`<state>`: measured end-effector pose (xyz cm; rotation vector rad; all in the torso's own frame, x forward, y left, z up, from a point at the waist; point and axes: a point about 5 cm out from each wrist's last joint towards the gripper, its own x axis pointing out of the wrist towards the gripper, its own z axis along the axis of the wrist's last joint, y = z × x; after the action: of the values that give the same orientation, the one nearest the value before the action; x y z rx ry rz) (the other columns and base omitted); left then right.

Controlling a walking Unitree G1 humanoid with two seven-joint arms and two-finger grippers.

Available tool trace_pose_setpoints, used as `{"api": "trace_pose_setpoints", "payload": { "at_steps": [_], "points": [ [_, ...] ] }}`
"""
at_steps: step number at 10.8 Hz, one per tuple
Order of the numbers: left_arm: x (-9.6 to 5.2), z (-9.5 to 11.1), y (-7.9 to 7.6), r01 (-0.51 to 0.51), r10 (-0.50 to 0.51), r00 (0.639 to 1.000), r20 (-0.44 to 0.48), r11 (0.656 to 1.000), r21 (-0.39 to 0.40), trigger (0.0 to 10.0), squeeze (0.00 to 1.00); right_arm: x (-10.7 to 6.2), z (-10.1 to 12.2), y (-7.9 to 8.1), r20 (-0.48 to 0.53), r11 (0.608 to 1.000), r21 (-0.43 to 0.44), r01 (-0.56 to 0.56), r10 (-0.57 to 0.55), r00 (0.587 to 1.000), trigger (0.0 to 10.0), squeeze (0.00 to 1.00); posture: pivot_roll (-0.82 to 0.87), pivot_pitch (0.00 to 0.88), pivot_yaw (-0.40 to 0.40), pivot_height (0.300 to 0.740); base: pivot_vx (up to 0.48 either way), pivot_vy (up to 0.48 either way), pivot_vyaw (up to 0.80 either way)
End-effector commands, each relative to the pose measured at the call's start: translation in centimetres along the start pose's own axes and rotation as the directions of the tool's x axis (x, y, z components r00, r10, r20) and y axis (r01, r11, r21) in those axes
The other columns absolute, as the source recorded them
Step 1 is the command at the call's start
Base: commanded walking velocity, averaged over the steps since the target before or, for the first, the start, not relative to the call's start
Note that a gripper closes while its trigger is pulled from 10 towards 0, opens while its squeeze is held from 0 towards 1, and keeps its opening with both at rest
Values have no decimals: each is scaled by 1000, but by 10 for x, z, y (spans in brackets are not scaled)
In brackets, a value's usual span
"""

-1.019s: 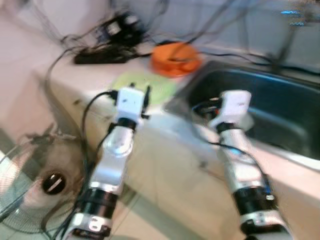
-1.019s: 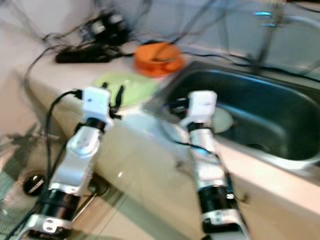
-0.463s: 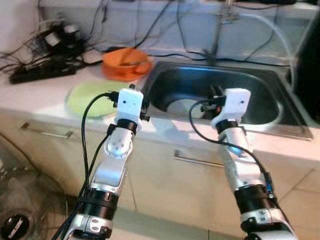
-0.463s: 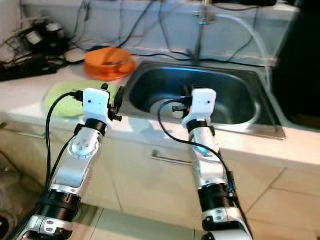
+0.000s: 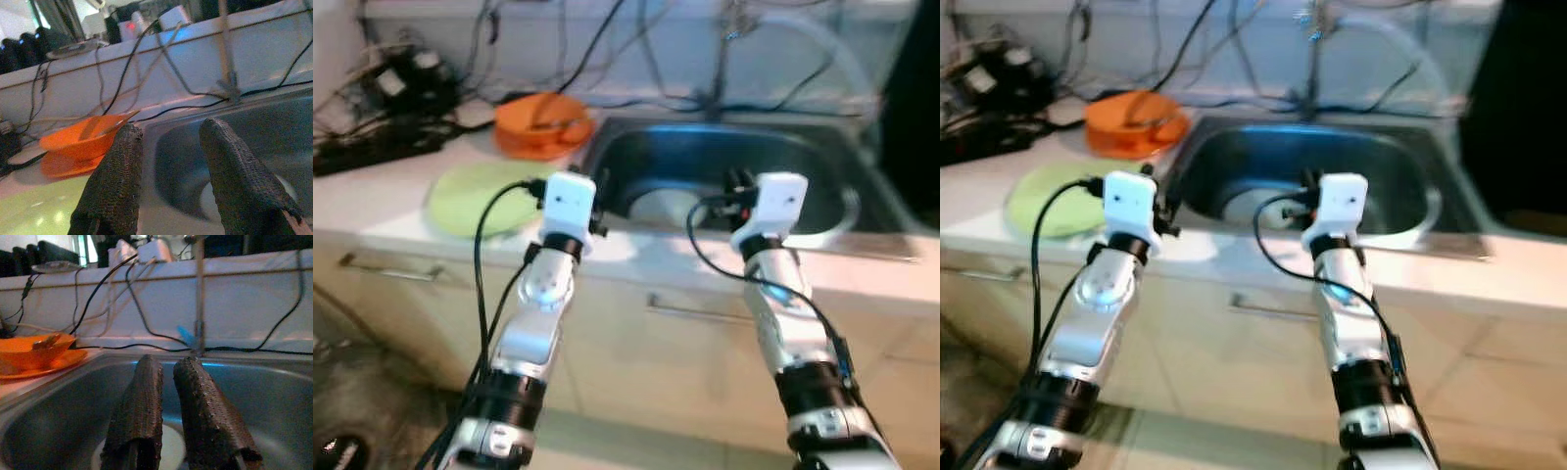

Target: Kitchen organization

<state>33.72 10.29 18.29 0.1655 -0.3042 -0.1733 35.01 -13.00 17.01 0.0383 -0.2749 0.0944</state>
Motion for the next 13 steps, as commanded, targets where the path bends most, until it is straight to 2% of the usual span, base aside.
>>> {"api": "trace_pose_setpoints", "payload": {
  "at_steps": [1, 4, 10, 13],
  "points": [
    [0, 0, 8, -19, 19, 1000, -5, 1000, 9, 10000, 0, 1, 0, 10, -1, 1000, 16, -27, 27, 1000, 10000, 0, 148, 0, 47, 740, 0, 401, 0],
    [0, -1, 8, -24, 24, 1000, -9, 1000, 10, 10000, 0, 1, -2, 9, -20, 1000, 18, -23, 23, 1000, 10000, 0, 150, 0, 44, 740, 0, 412, -702],
    [1, 0, 9, -25, 25, 1000, -5, 1000, 14, 10000, 0, 1, -2, 10, -16, 1000, 17, -20, 20, 1000, 10000, 0, 153, 0, 46, 740, 0, 353, 0],
    [1, 0, 6, -2, 2, 1000, -9, 1000, -15, 10000, 0, 2, -2, 10, -13, 1000, 13, -15, 15, 1000, 10000, 0, 158, 6, 47, 740, 0, 0, 0]
  ]
}}
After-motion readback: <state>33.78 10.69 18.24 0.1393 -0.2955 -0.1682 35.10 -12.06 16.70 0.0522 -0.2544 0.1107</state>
